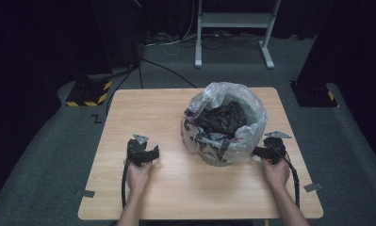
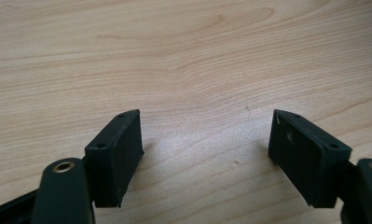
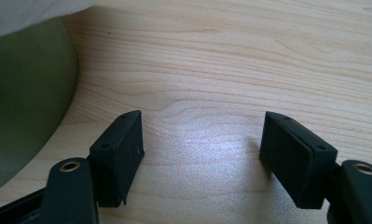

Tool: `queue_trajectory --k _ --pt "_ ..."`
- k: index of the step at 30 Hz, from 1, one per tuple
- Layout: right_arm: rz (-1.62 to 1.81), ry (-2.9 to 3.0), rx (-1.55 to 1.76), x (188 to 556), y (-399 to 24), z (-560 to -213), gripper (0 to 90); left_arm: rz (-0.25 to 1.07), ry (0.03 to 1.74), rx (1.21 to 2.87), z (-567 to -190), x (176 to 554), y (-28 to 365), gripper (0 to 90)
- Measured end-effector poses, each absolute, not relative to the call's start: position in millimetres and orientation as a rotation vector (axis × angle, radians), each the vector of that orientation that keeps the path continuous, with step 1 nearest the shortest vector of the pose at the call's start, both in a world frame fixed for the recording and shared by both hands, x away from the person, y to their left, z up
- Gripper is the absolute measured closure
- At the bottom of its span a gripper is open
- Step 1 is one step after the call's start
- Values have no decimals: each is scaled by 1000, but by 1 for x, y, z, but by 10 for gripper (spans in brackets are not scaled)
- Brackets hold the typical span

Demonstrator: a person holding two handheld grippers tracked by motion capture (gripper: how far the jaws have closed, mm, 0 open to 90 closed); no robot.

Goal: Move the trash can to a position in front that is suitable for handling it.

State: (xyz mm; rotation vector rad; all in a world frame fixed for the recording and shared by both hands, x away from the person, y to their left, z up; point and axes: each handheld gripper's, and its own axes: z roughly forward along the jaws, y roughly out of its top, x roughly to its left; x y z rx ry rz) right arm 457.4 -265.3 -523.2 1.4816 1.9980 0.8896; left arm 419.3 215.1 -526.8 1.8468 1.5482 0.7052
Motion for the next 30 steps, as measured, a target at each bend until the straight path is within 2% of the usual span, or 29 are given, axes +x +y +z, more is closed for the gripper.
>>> queue_trajectory --k 16,19,21,30 --pt "887 1999 1483 458 -266 -523 300 698 1584 1822 -527 420 212 258" --pt "877 1979 1529 458 -269 -521 302 704 1579 1834 -526 420 203 284" --pt "897 1967 1563 458 -270 -520 281 682 1569 1821 -526 422 197 282" --pt "967 1939 1617 460 -270 -514 286 555 1478 1780 -520 438 163 263"
